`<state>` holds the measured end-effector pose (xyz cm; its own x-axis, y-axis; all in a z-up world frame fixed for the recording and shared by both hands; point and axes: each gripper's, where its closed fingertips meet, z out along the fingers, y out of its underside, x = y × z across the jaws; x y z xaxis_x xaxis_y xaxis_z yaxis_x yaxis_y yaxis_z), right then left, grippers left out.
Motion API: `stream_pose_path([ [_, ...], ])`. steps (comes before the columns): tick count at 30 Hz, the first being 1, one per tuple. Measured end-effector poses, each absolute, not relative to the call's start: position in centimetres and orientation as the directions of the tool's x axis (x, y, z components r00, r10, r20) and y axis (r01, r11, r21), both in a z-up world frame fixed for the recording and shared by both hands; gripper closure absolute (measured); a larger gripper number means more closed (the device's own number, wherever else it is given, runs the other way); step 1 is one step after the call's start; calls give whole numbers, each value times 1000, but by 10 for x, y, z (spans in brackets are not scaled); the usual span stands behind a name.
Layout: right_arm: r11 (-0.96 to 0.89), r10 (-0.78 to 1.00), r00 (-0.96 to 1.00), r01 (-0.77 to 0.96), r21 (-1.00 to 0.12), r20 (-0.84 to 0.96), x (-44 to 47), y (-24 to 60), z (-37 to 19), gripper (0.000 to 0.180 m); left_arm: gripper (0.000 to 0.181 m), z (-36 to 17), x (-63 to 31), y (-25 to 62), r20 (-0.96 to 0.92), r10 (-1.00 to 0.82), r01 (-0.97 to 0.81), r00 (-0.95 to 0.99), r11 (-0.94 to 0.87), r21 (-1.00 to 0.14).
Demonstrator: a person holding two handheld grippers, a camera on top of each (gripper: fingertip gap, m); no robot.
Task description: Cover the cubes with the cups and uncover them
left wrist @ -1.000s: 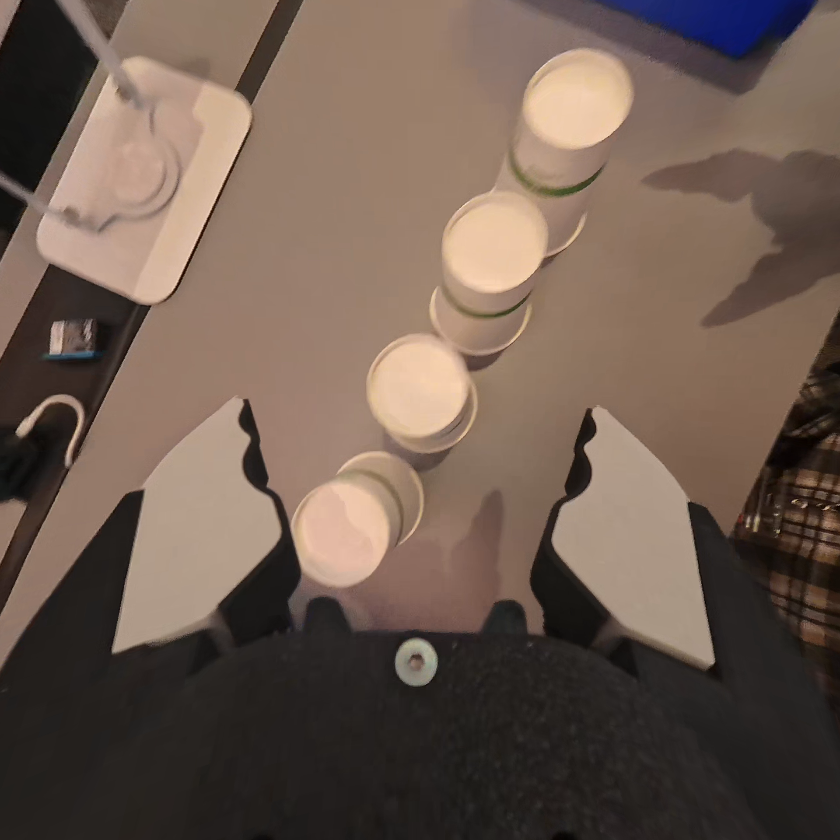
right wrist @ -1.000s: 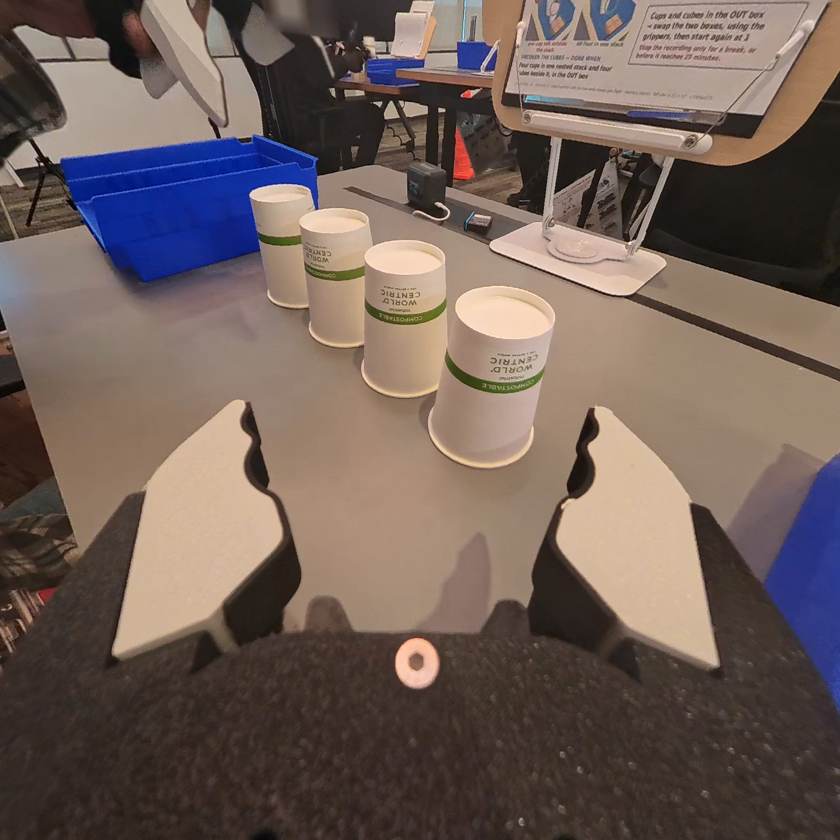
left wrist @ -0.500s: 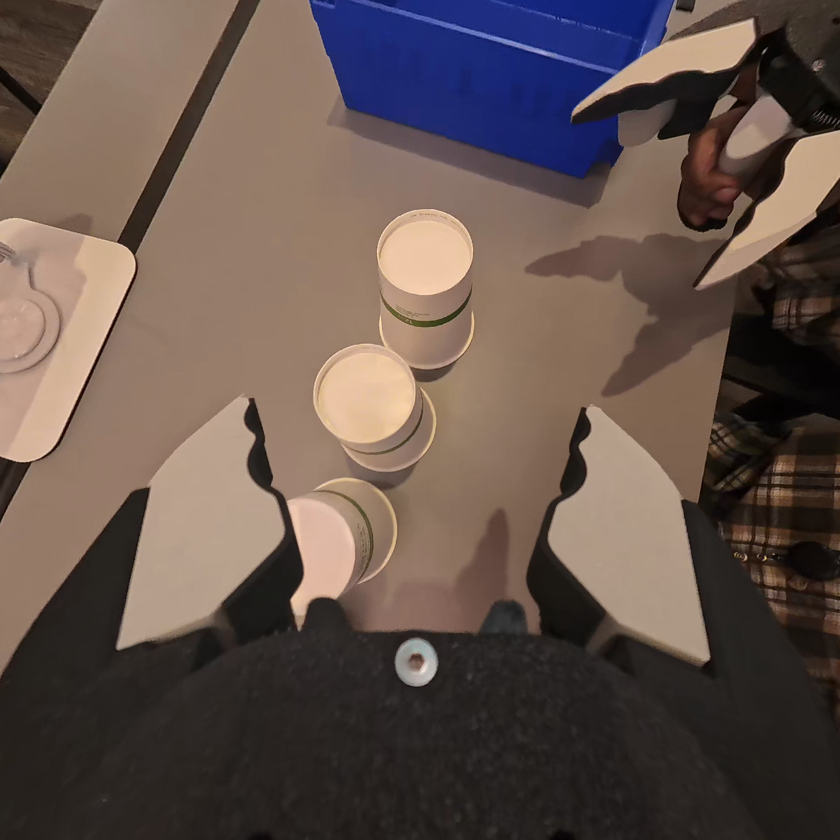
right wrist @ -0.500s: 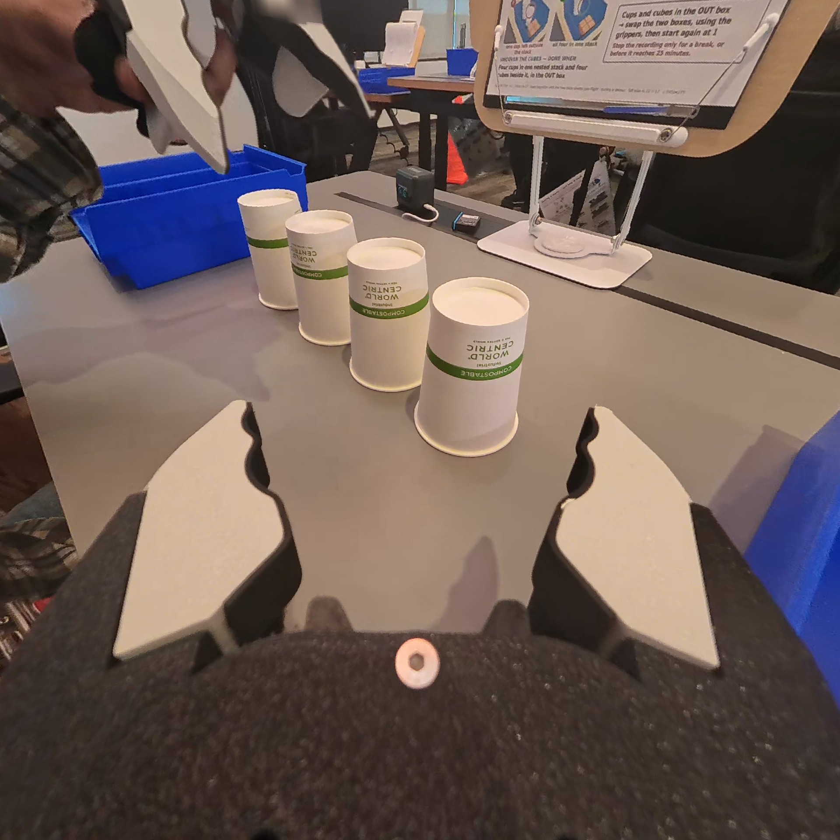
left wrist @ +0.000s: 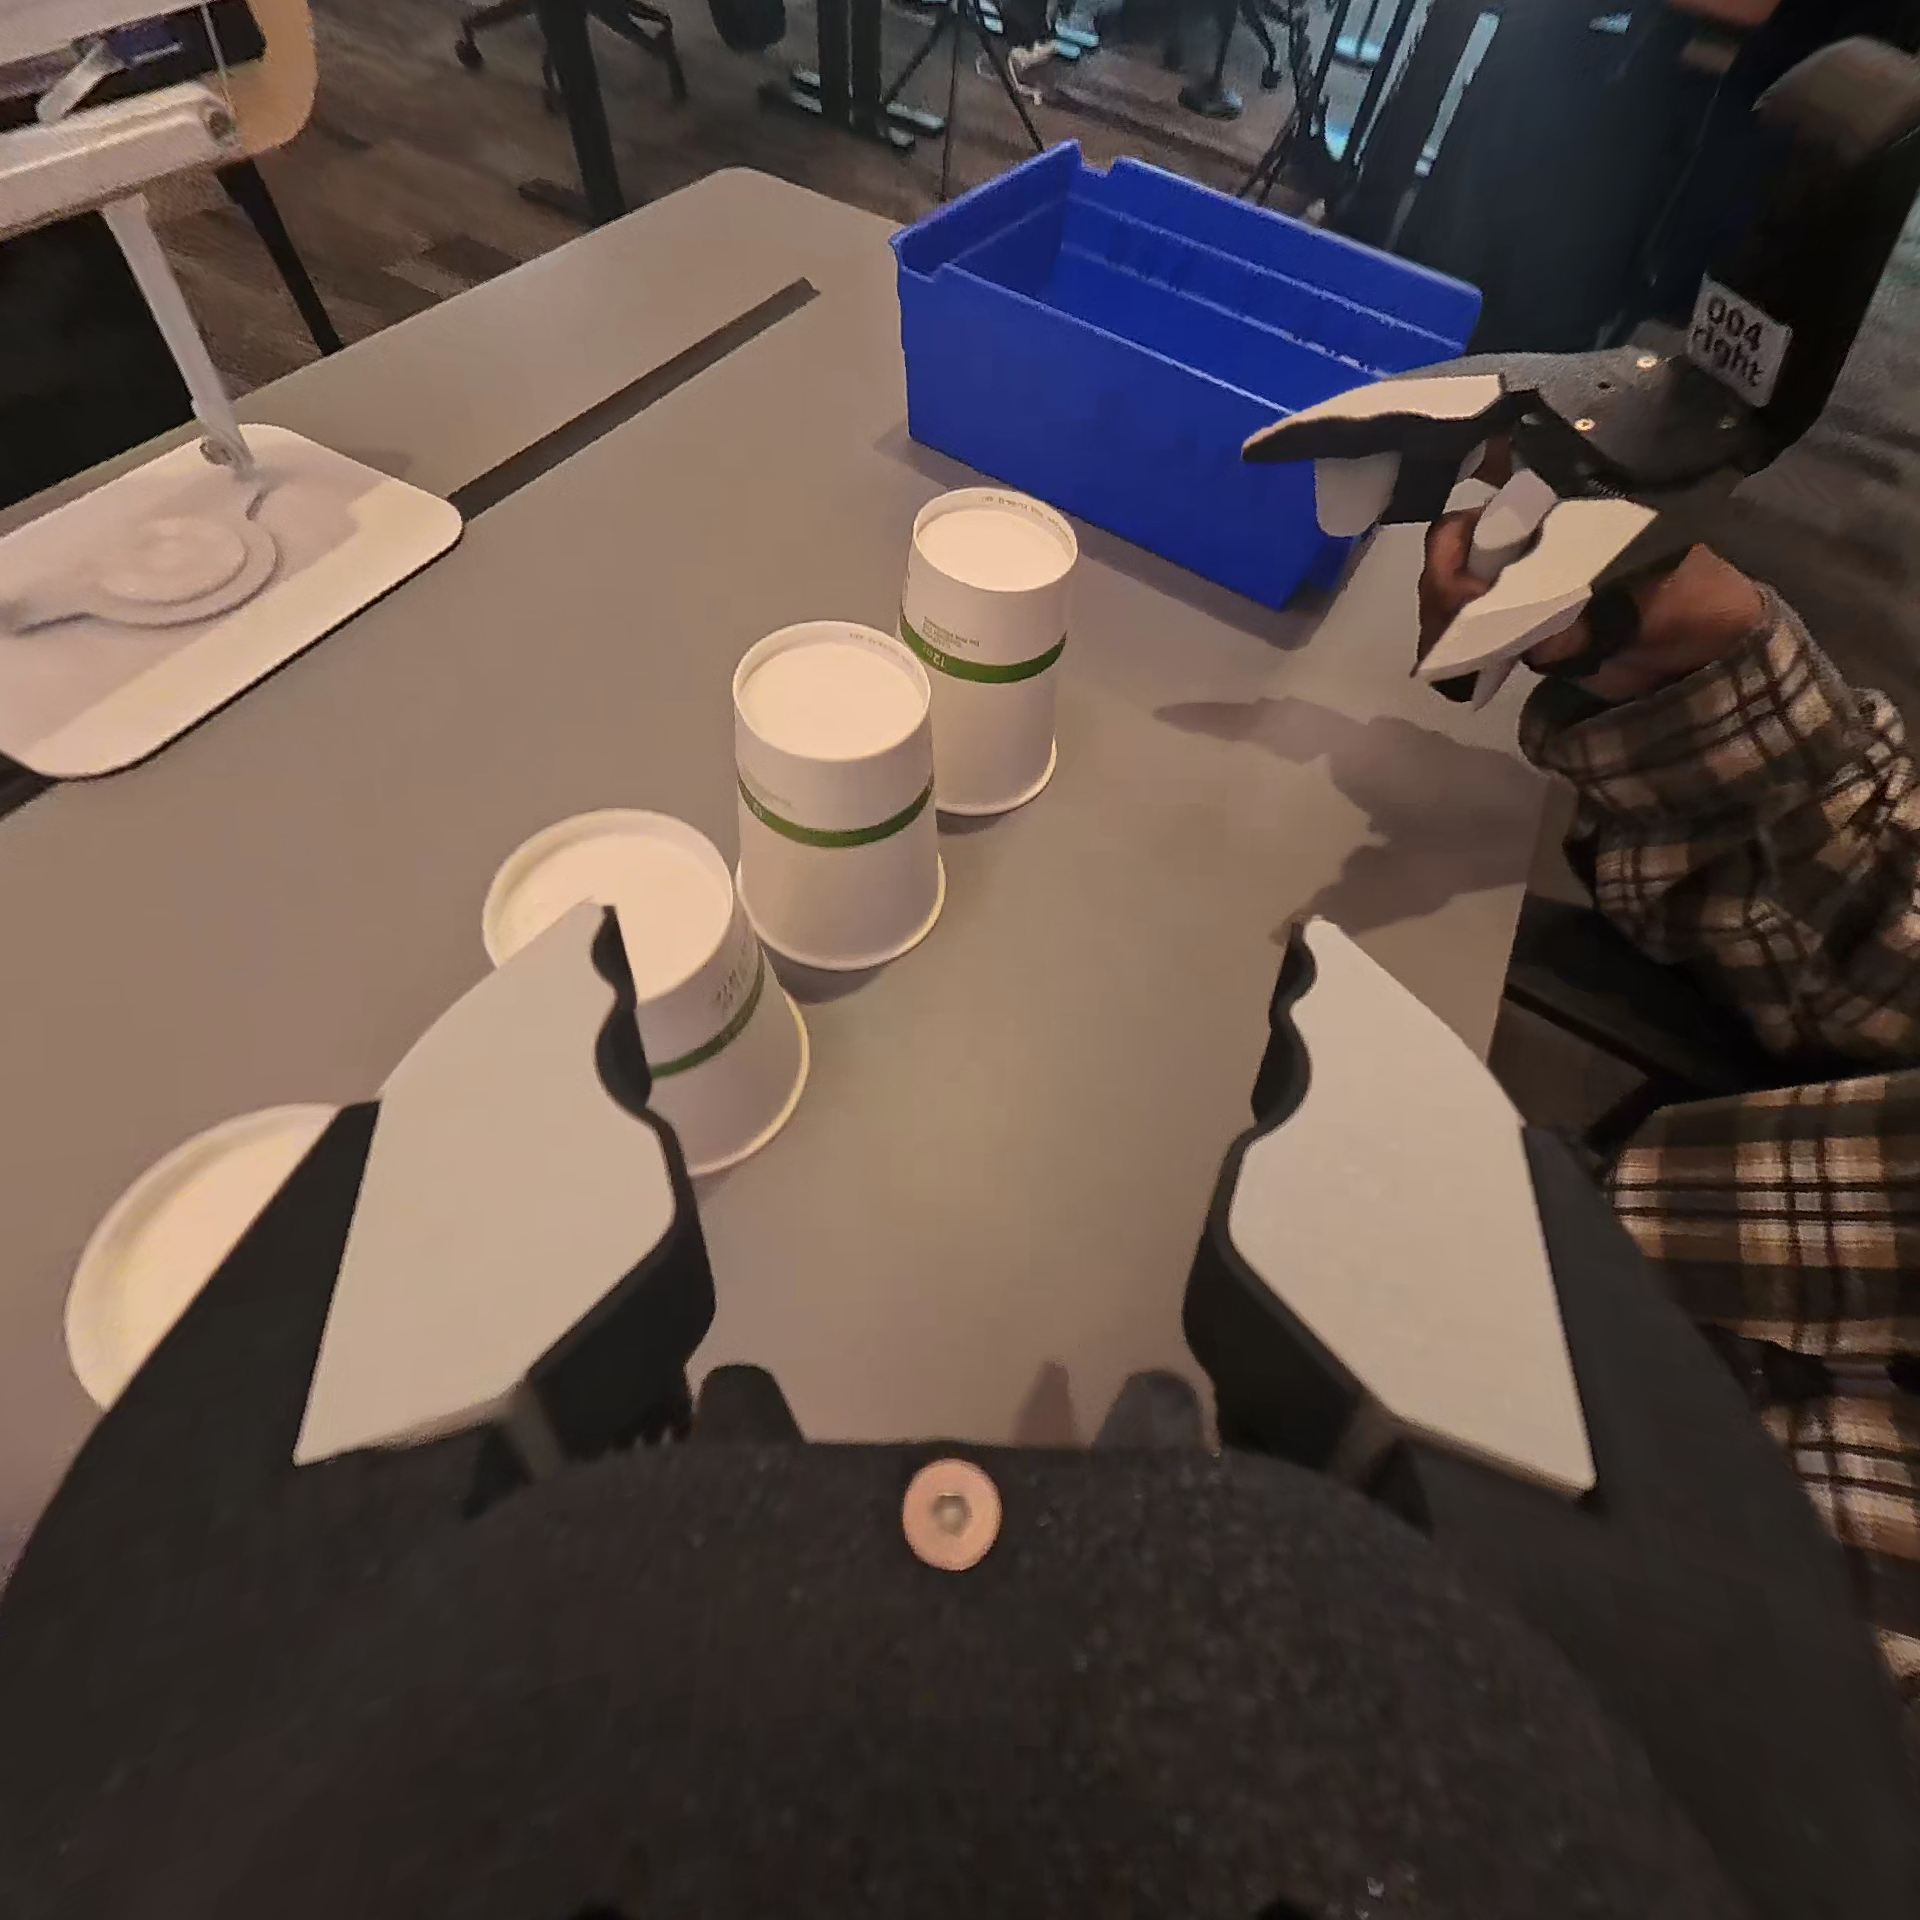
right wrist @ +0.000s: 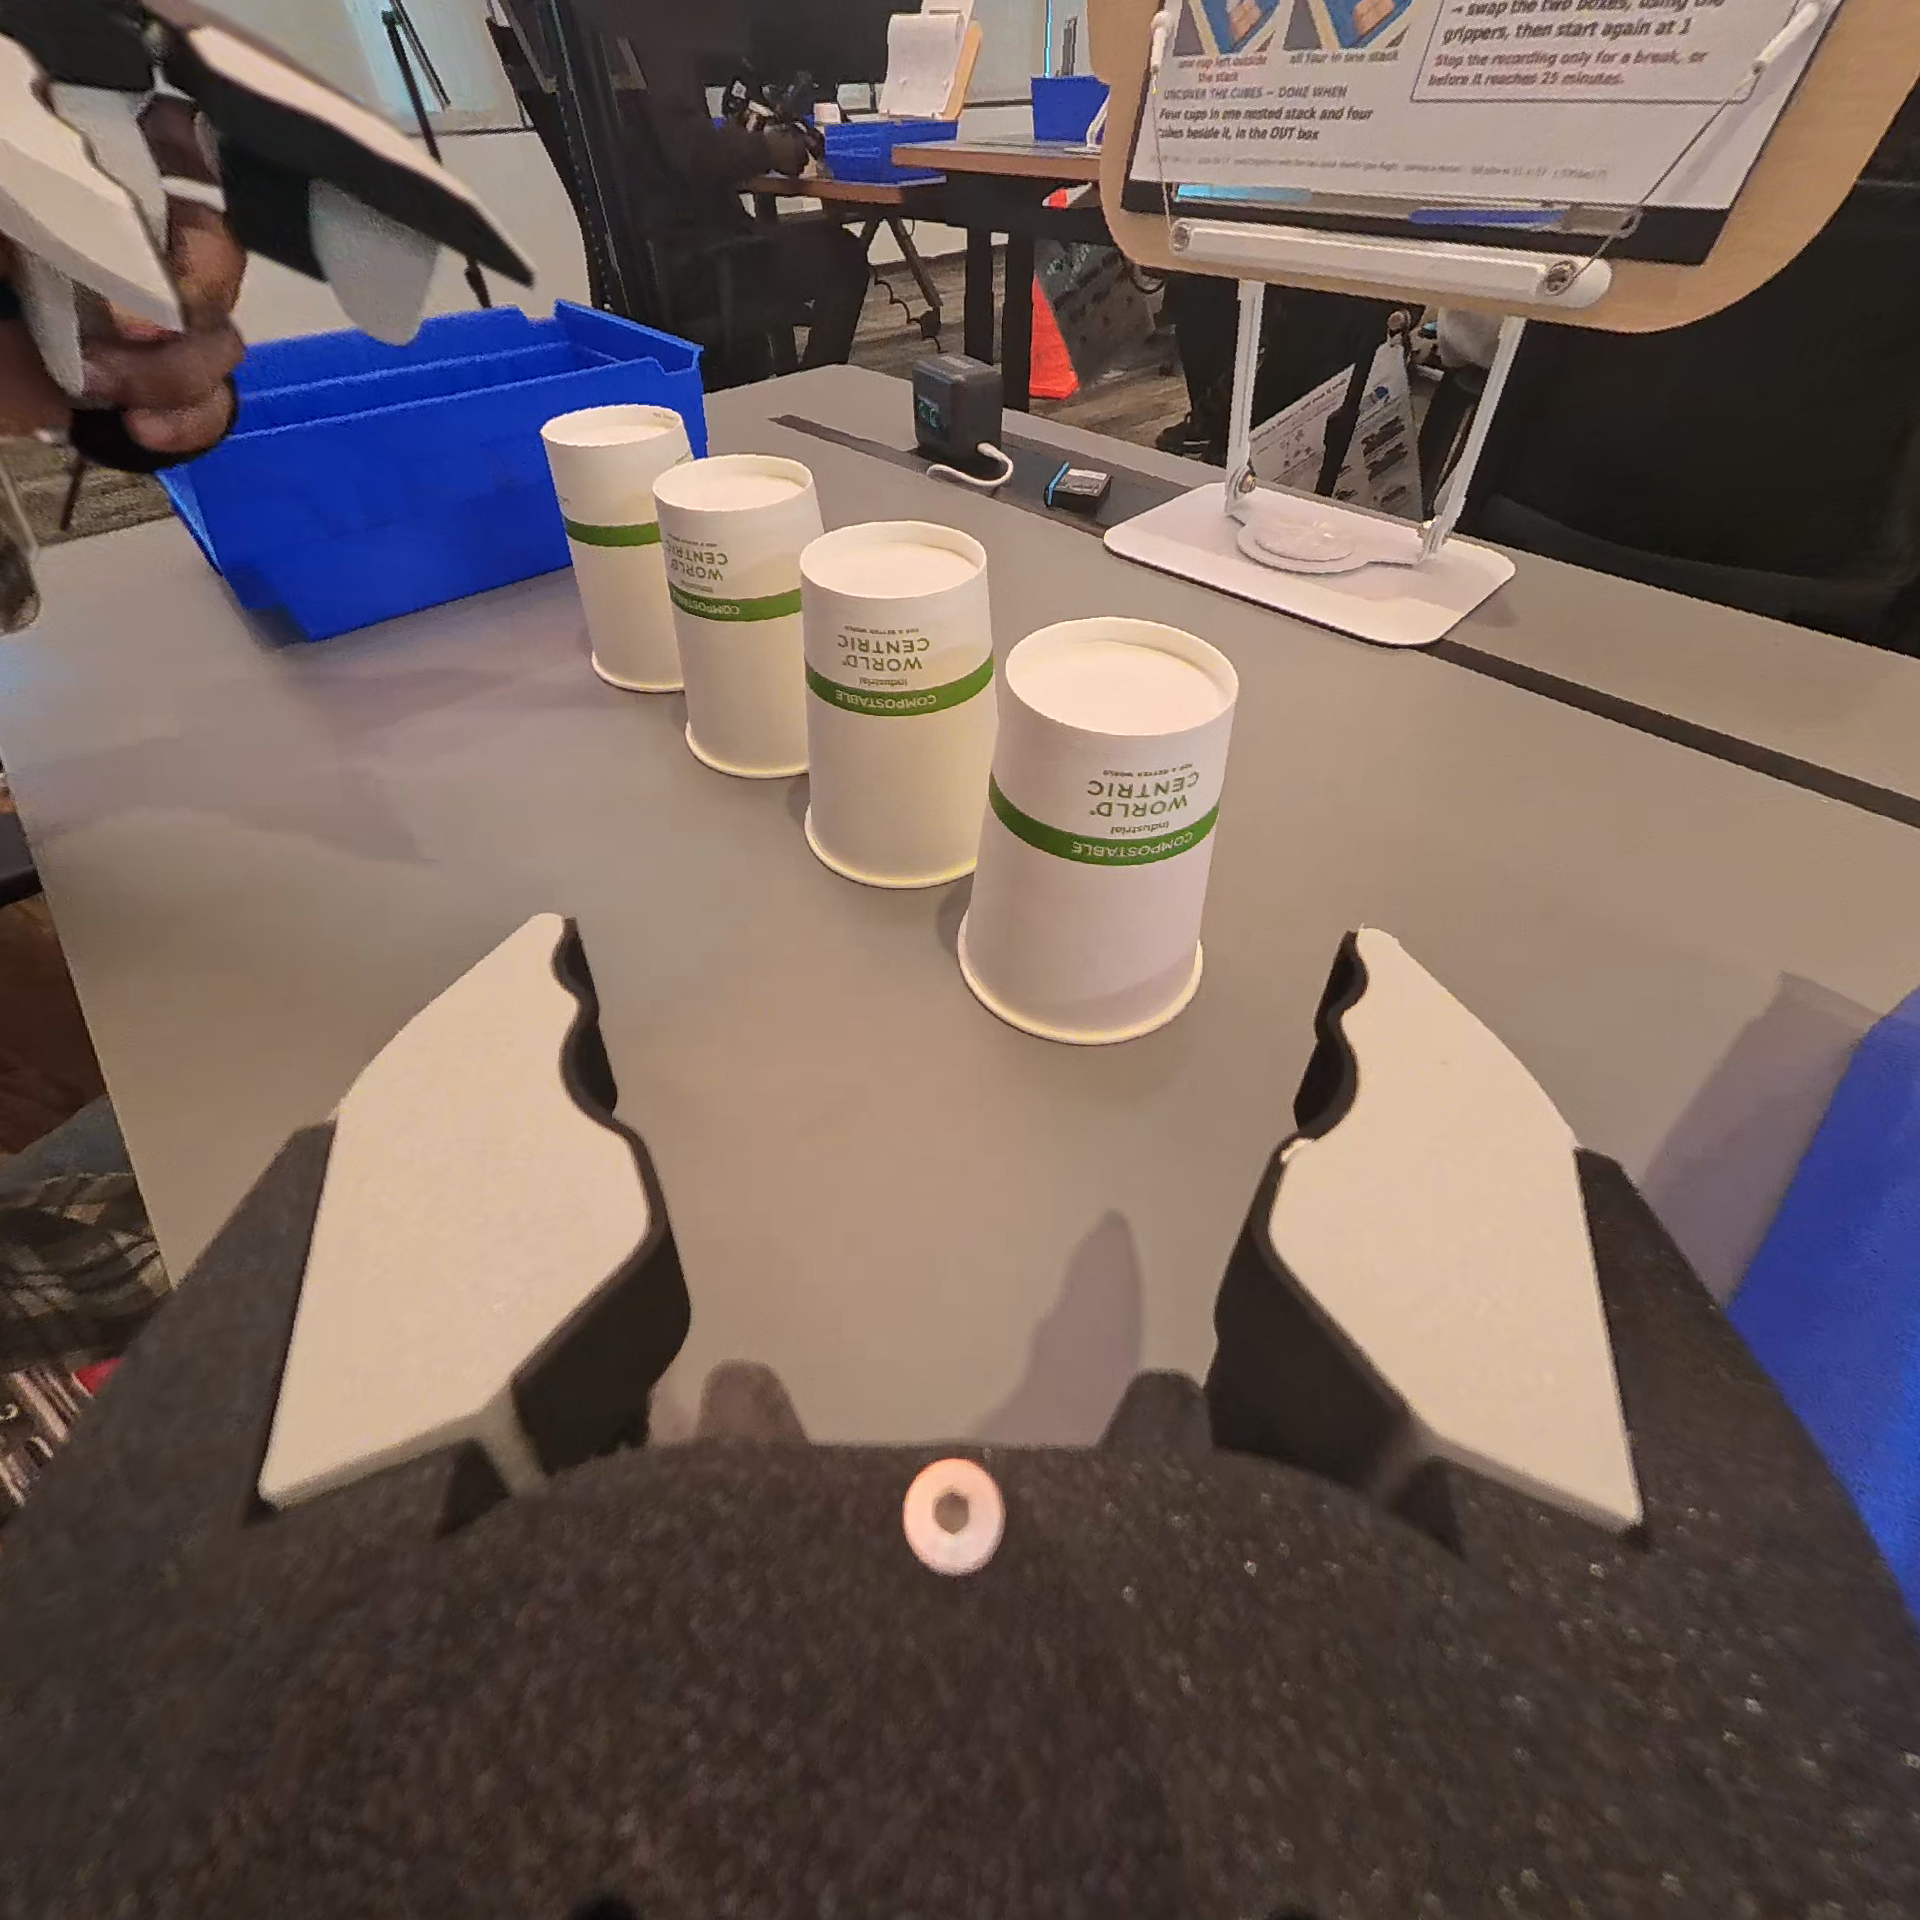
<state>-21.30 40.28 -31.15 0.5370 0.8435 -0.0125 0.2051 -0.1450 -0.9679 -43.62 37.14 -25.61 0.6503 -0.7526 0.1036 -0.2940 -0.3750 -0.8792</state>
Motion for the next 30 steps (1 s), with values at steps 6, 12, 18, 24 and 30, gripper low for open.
stream_pose_path([
  [6, -134, 843, 538, 250, -959, 23, -217, 402, -313, 51, 68, -262, -450, 348, 159, -741, -189, 652, -362, -913],
  [12, -70, 870, 471, 411, -909, 146, -222, 410, -291, 49, 69, -269, -454, 343, 176, -759, -179, 627, -360, -916],
  [18, -9, 952, 237, 656, -754, 195, -228, 428, -289, 47, 70, -270, -460, 342, 173, -775, -175, 608, -344, -923],
  [24, 15, 987, 79, 824, -567, 141, -224, 452, -298, 47, 70, -272, -465, 339, 167, -787, -188, 594, -338, -922],
  [30, 37, 996, 1, 895, -445, 85, -236, 471, -304, 51, 72, -271, -467, 336, 178, -799, -160, 575, -323, -933],
])
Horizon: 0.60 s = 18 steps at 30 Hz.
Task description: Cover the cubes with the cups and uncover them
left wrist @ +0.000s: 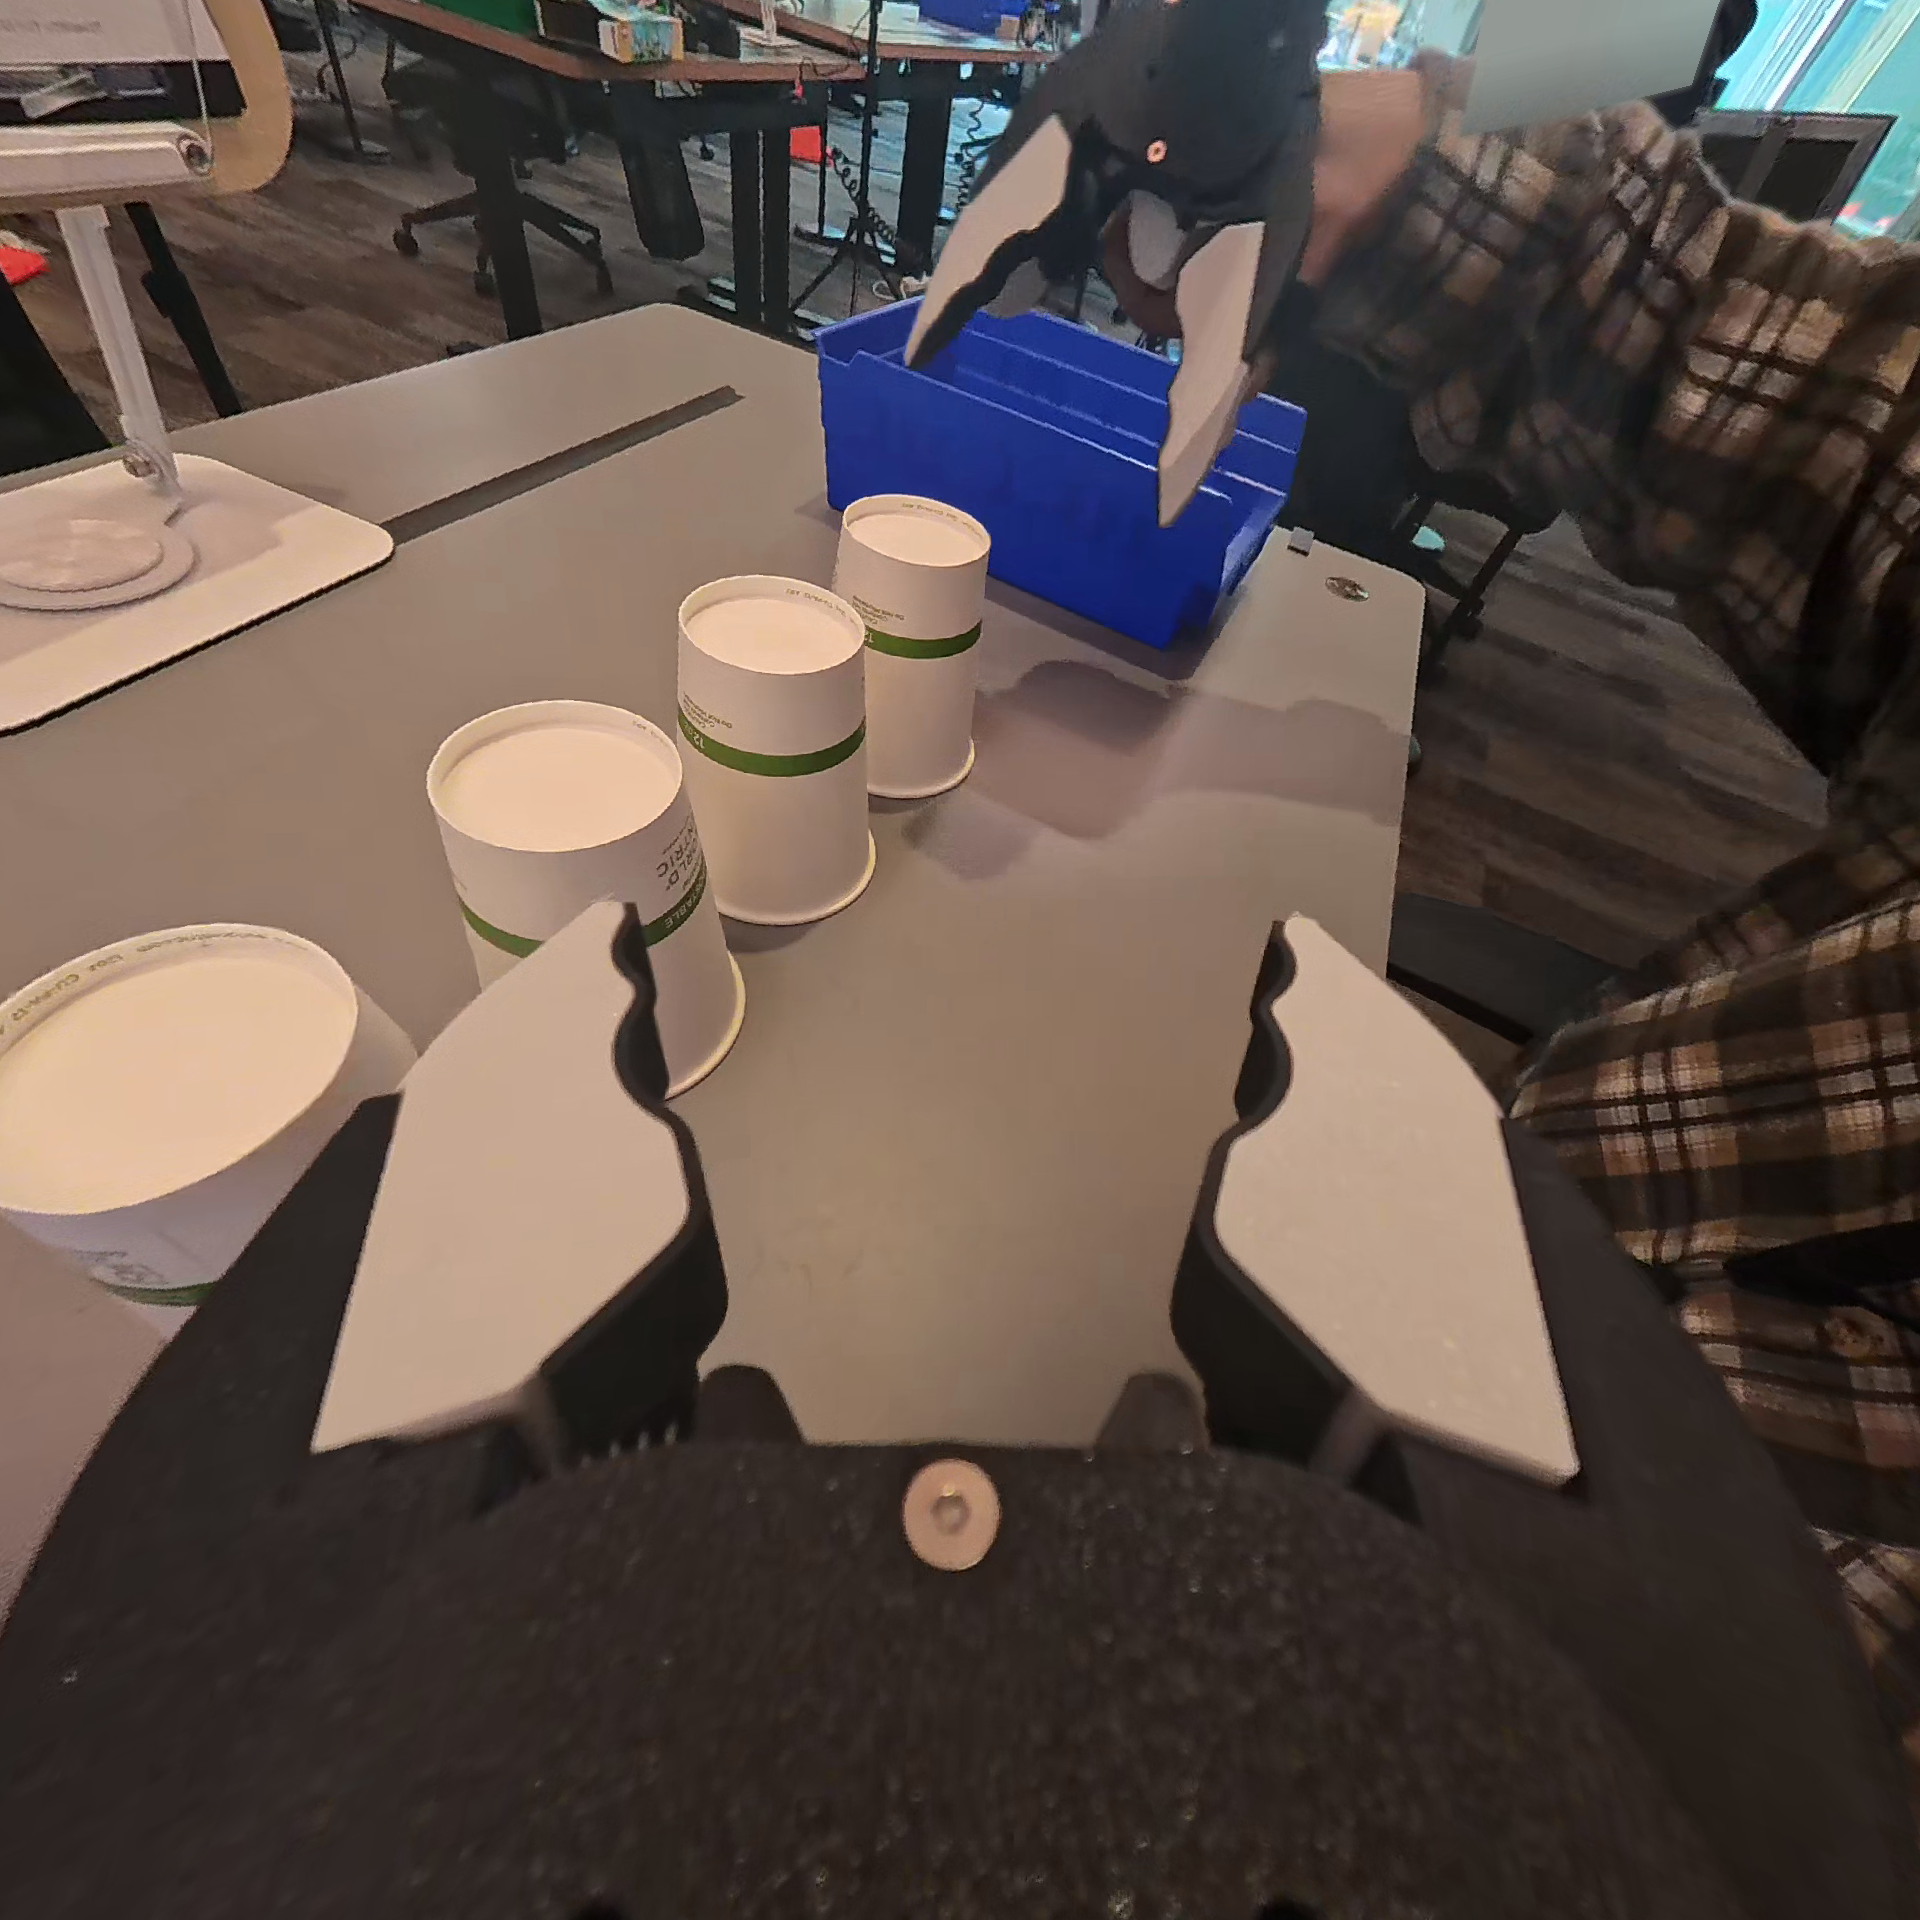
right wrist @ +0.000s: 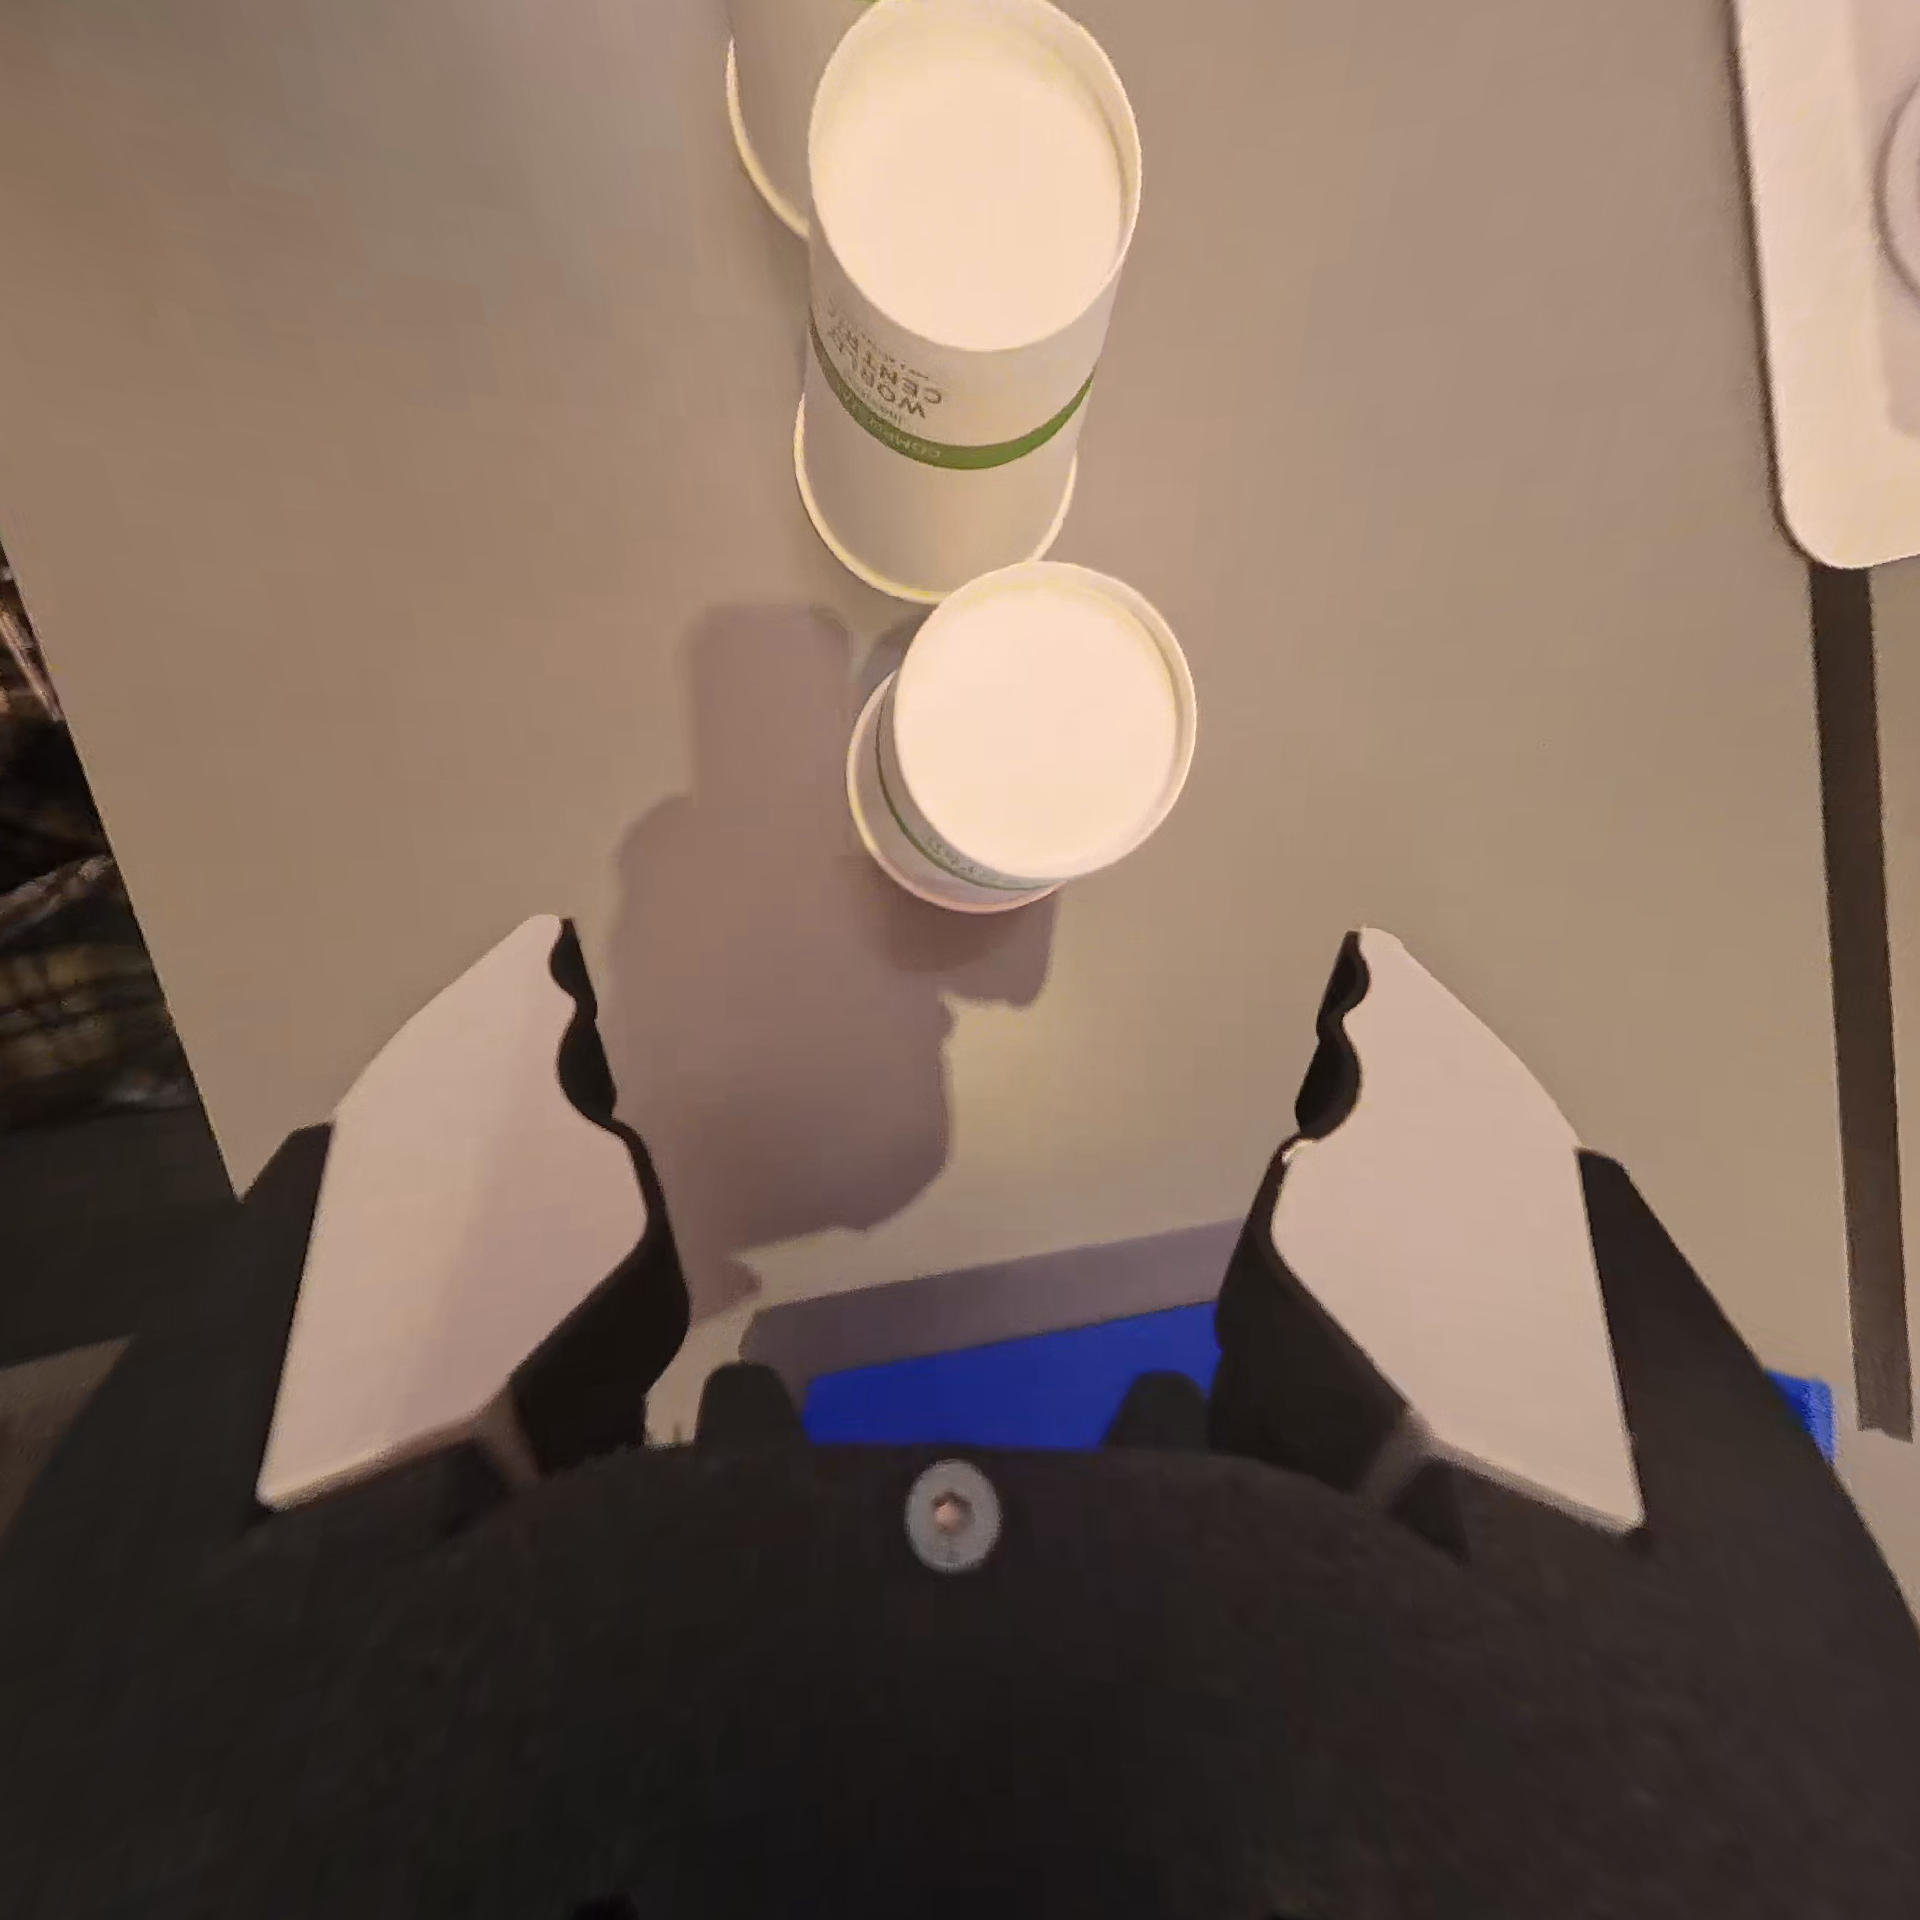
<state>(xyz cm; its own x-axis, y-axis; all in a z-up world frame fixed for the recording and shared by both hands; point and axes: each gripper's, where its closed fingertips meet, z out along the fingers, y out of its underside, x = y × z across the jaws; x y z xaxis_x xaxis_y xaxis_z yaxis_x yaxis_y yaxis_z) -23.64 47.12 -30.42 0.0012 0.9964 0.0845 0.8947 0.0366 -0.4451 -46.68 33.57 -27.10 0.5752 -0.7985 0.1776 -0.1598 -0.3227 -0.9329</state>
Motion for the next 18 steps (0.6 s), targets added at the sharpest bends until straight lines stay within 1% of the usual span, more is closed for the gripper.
stream_pose_path([
  [8, 88, 996, -87, 965, -248, 17, -261, 478, -329, 55, 74, -278, -467, 336, 198, -808, -150, 555, -331, -932],
  [18, 96, 993, -99, 994, -49, -66, -266, 482, -364, 63, 75, -275, -471, 336, 202, -810, -131, 550, -323, -937],
])
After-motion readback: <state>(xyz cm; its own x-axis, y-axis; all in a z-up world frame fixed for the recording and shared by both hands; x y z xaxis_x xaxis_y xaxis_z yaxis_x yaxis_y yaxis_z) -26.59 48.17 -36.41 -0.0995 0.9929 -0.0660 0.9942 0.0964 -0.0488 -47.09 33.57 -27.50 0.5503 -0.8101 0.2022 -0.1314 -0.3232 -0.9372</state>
